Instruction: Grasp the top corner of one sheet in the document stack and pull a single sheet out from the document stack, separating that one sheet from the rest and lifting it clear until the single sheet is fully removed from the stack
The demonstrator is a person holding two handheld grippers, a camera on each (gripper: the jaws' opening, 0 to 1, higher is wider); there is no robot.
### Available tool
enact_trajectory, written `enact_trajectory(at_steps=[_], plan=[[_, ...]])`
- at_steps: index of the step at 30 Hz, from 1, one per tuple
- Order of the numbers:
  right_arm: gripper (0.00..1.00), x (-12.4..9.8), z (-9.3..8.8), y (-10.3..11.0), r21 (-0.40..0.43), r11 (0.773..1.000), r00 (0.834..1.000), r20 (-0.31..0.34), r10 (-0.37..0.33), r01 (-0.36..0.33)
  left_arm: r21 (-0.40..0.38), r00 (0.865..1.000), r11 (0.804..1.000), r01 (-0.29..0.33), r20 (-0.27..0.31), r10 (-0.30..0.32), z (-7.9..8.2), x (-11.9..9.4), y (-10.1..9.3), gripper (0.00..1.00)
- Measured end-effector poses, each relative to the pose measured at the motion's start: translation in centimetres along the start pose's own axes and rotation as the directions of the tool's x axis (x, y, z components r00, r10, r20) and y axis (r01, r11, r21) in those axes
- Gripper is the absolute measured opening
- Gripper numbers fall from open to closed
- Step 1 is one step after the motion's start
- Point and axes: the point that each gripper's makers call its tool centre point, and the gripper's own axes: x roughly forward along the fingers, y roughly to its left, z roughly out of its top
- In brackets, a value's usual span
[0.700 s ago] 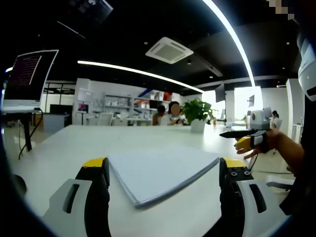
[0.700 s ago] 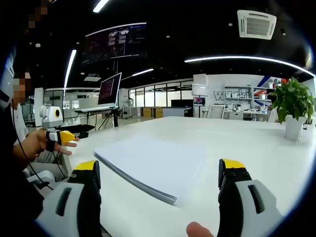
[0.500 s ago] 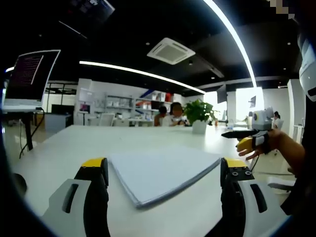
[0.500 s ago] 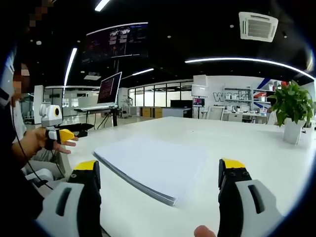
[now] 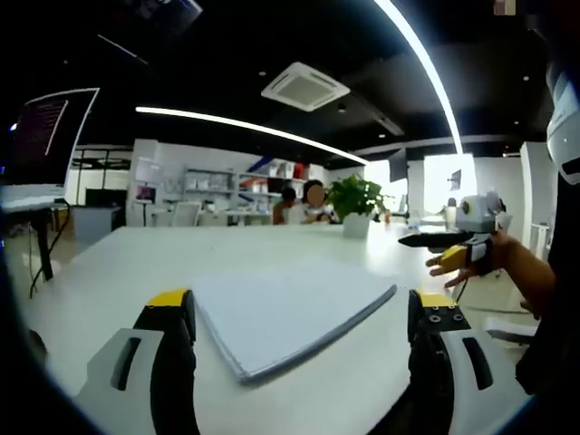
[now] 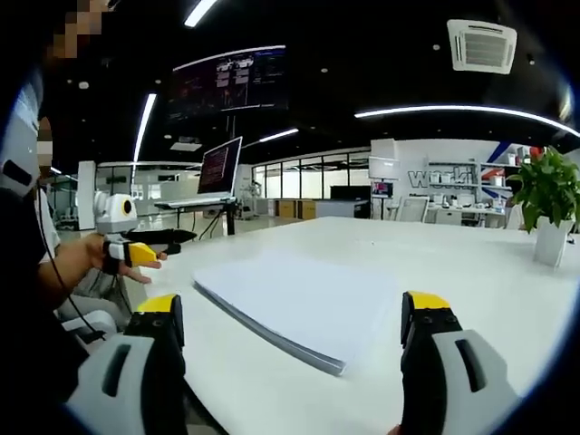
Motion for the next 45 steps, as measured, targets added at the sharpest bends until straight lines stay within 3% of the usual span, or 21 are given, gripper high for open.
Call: enact_trajectory(at_steps=[4, 6, 9, 11, 17, 22, 28, 35, 40, 43, 45], plan=[[0.98, -0.1, -0.3, 0.3, -0.050, 0.999, 0.999, -0.042, -0.002, 0.000, 0.149, 0.992, 0.988, 0.041, -0.120, -0.024, -1.0, 0.1, -0.7, 0.94], [0.98, -0.2, 0.0, 0.2, -0.053, 0.999, 0.999, -0.040, -0.012, 0.010, 0.193, 0.994, 0.980, 0.044, -0.107, -0.023, -0.4, 0.1, -1.0, 0.92], [0.98, -0.3, 0.2, -0.3, -0.007, 1.000, 0.999, -0.035, -0.025, 0.025, 0.100, 0.996, 0.992, 0.079, -0.053, -0.074, 0.7, -0.1, -1.9, 0.84], [0.98, -0.2, 0.4, -0.4, 0.003, 1.000, 0.999, -0.029, -0.028, 0.029, 0.048, 0.997, 0.996, 0.073, -0.037, -0.071, 1.0, -0.2, -1.6, 0.78], [0.98, -0.1, 1.1, 0.1, -0.008, 1.000, 1.000, -0.019, -0.011, 0.010, 0.055, 0.998, 0.998, 0.041, -0.048, -0.038, 1.5, -0.8, -0.2, 0.74], [0.98, -0.2, 0.8, 0.3, -0.002, 1.000, 1.000, -0.021, 0.006, -0.006, 0.082, 0.995, 0.995, 0.052, -0.084, -0.045, 1.4, -0.9, 0.0, 0.74], [0.98, -0.6, 0.9, 0.1, 0.011, 1.000, 1.000, 0.002, 0.005, -0.005, 0.059, 0.992, 0.996, 0.072, -0.106, -0.065, 1.1, -1.1, -0.1, 0.69], [0.98, -0.3, 0.1, 0.2, 0.013, 1.000, 1.000, -0.016, 0.020, -0.020, 0.083, 0.989, 0.995, 0.064, -0.140, -0.052, -0.1, -1.2, 0.3, 0.77], [0.93, 0.2, -0.1, 0.4, -0.011, 0.999, 0.999, -0.042, 0.033, -0.033, 0.102, 0.984, 0.991, 0.085, -0.162, -0.067, -0.1, -1.3, 0.4, 0.63], [0.91, 0.4, -0.9, 0.3, -0.030, 0.999, 0.995, -0.091, 0.030, -0.033, 0.120, 0.979, 0.988, 0.100, -0.187, -0.077, -0.5, -1.4, 0.4, 0.50], [0.90, 0.4, -1.2, 0.1, -0.027, 0.999, 0.994, -0.105, 0.021, -0.024, 0.099, 0.977, 0.988, 0.114, -0.194, -0.093, -0.7, -1.5, 0.1, 0.45]])
